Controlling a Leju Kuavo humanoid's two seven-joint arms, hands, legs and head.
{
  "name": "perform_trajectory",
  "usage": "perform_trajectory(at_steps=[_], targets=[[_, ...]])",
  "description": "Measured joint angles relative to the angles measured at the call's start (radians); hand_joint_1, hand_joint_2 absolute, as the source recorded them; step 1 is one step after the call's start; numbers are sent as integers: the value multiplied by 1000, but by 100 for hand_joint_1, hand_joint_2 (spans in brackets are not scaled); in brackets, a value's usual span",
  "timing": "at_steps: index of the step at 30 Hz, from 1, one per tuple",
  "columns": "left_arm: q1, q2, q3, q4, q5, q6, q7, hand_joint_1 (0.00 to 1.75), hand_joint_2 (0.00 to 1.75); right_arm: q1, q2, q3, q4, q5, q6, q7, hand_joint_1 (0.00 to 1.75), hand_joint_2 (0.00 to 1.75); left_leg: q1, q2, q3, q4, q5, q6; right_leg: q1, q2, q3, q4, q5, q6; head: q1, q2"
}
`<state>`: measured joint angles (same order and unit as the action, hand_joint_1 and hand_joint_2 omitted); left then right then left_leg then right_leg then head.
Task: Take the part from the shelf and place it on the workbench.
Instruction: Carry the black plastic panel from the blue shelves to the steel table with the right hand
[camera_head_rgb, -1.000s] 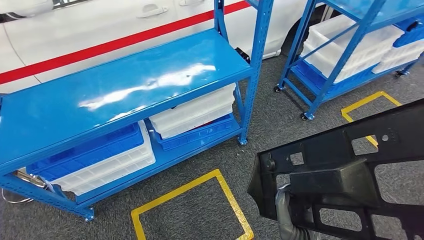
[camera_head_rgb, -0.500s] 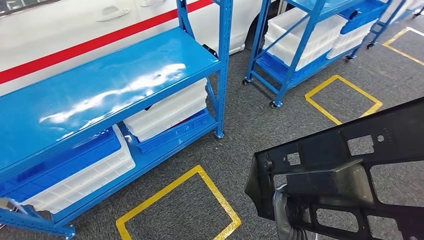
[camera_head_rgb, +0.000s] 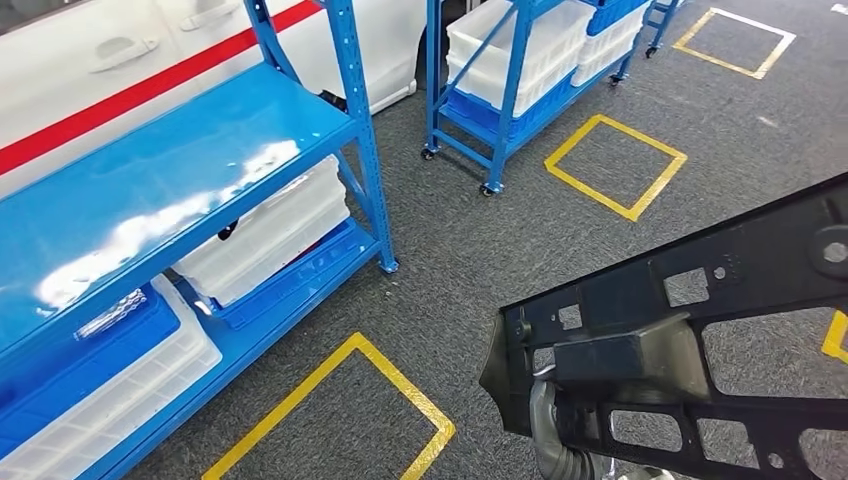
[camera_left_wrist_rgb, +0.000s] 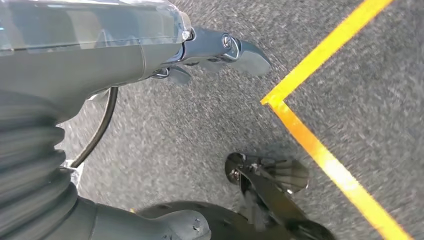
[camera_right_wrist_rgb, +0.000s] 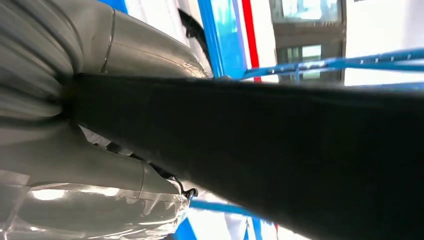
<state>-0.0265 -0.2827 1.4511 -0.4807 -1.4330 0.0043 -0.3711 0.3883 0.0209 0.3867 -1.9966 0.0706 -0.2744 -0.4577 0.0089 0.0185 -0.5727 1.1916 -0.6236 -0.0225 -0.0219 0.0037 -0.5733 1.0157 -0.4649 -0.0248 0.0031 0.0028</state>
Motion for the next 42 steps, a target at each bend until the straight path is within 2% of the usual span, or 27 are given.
perform_trajectory(at_steps=[1, 2, 3, 4, 6, 8, 9, 10, 11, 13, 15, 17, 18, 20, 22, 24, 26, 28, 30, 32, 33, 34, 35, 37, 39, 41, 42], targets=[[2, 0, 0, 0, -5, 0, 2, 0, 175, 4, -2, 2, 0, 0, -5, 0, 175, 175, 0, -7, -28, 63, -23, 0, 2, 13, -4, 1, 2, -2, 0, 0], [4, 0, 0, 0, -10, -1, 3, 0, 175, 9, -4, 3, 0, 0, -12, 0, 175, 175, 1, -9, -43, 96, -28, 0, 3, 26, -6, 3, 3, -3, 0, 0], [5, 0, 0, 0, -16, -2, 4, 0, 175, 15, -6, 3, 0, 0, -19, -1, 175, 175, 1, -11, -39, 89, -10, 2, 3, 41, -8, 5, 4, -2, 0, 0], [5, 0, 0, 0, -21, -2, 4, 0, 175, 20, -8, 3, -1, 0, -23, -1, 175, 175, 1, -17, -18, 43, 24, 5, 4, 56, -9, 8, 4, -2, 0, 0], [6, 0, -1, 0, -30, -3, 4, 0, 175, 27, -11, 4, -3, 1, -30, -3, 175, 175, 4, -72, 41, -93, 93, 13, 4, 85, -12, 14, 6, 4, 0, 0], [8, 0, -2, 0, -39, -5, 4, 0, 175, 34, -13, 4, -10, 4, -37, -5, 175, 175, 4, -122, 68, -168, 113, 20, 1, 111, -23, 18, 11, 18, 1, 0], [7, 0, -3, 0, -43, -6, 4, 0, 175, 40, -14, 4, -14, 6, -41, -7, 175, 175, 2, -126, 69, -175, 111, 23, -1, 126, -28, 18, 16, 27, 1, 0], [7, 0, -4, 0, -46, -7, 4, 0, 175, 47, -15, 4, -18, 7, -44, -8, 175, 175, 0, -113, 70, -180, 113, 27, -4, 141, -33, 14, 21, 36, 1, 0], [7, 0, -6, 0, -48, -9, 4, 0, 175, 55, -16, 4, -23, 9, -46, -9, 175, 175, 0, -97, 72, -185, 119, 33, -5, 140, -37, 16, 22, 42, 1, 0], [7, 0, -9, 0, -52, -10, 3, 0, 175, 65, -18, 4, -31, 10, -49, -10, 175, 175, 2, -62, 76, -199, 131, 47, -1, 93, -61, 57, -7, 48, 5, 0], [10, 0, -10, 0, -56, -11, 3, 0, 175, 68, -22, 3, -35, 11, -52, -11, 175, 175, 0, -26, 73, -204, 135, 55, 1, 29, -114, 170, -75, 51, 7, 0], [12, 0, -12, 0, -61, -13, 3, 0, 175, 75, -23, 3, -36, 13, -58, -11, 175, 175, -5, 11, 68, -203, 134, 56, -1, 8, -151, 266, -114, 57, 8, 0], [12, -1, -13, 0, -66, -14, 3, 0, 175, 81, -24, 2, -39, 16, -61, -11, 175, 175, -6, 28, 66, -203, 133, 56, -2, 2, -146, 268, -109, 59, 8, 0], [11, -1, -19, 1, -75, -15, 3, 0, 175, 98, -24, 0, -50, 23, -63, -11, 175, 175, -6, 55, 66, -202, 131, 53, -2, -15, -79, 171, -62, 59, 8, 0], [10, -2, -26, 2, -86, -14, 3, 0, 175, 112, -24, -4, -65, 30, -62, -11, 175, 175, -9, 76, 70, -198, 125, 45, 4, -50, -3, 47, -29, 49, 7, 0], [9, -2, -30, 4, -94, -13, 3, 0, 175, 122, -23, -10, -79, 34, -59, -12, 175, 175, -11, 94, 74, -194, 121, 33, 12, -62, 19, 4, -25, 36, 6, 0], [6, -2, -34, 8, -101, -12, 3, 0, 175, 137, -21, -15, -93, 38, -56, -12, 175, 175, -10, 104, 79, -193, 117, 22, 12, -42, 15, 0, -20, 24, 5, 0], [5, -2, -40, 13, -108, -11, 3, 0, 175, 156, -15, -22, -106, 43, -52, -13, 175, 175, -6, 67, 69, -162, 89, 11, 8, -23, 15, -6, -13, 12, 4, 0], [6, -2, -44, 18, -116, -10, 2, 0, 175, 166, -7, -29, -118, 48, -47, -14, 175, 175, -1, 10, 22, -53, 25, 4, 8, -4, 12, -8, -8, 2, 1, 0], [8, -2, -48, 23, -123, -9, 2, 0, 175, 175, -1, -36, -127, 52, -42, -14, 175, 175, 1, -10, -34, 71, -21, 0, 10, 20, 10, -7, -6, -2, -1, 0], [9, -1, -49, 25, -126, -9, 3, 0, 175, 182, 2, -39, -131, 55, -41, -14, 175, 175, 1, -12, -45, 92, -16, 0, 11, 34, 10, -6, -6, -2, -1, 0], [10, -1, -51, 27, -129, -8, 3, 0, 175, 190, 5, -43, -135, 58, -40, -14, 175, 175, 2, -14, -38, 72, 9, 0, 11, 49, 10, -4, -6, -2, -1, 0], [10, -1, -53, 30, -131, -8, 3, 0, 175, 197, 9, -46, -140, 61, -39, -14, 175, 175, 3, -21, -15, 20, 47, 1, 10, 64, 10, -1, -6, -1, -1, 0], [11, 0, -56, 35, -132, -6, 3, 0, 175, 205, 17, -53, -151, 64, -39, -15, 175, 175, 8, -66, 39, -109, 105, 6, 10, 93, 6, 9, -8, 5, 0, 0], [11, 0, -62, 39, -132, -2, 3, 0, 175, 214, 26, -60, -162, 66, -31, -17, 175, 175, 8, -99, 61, -168, 115, 12, 8, 116, -4, 14, -5, 19, -1, 0], [10, 1, -74, 44, -133, 3, 3, 0, 175, 232, 50, -72, -176, 74, -14, -20, 175, 175, 3, -84, 61, -175, 118, 24, 4, 137, -12, 12, 2, 35, -1, 0], [10, 1, -82, 47, -134, 5, 3, 0, 175, 242, 65, -80, -185, 80, -4, -21, 175, 175, 4, -71, 63, -181, 123, 32, 3, 127, -18, 19, -2, 39, -1, 0]])
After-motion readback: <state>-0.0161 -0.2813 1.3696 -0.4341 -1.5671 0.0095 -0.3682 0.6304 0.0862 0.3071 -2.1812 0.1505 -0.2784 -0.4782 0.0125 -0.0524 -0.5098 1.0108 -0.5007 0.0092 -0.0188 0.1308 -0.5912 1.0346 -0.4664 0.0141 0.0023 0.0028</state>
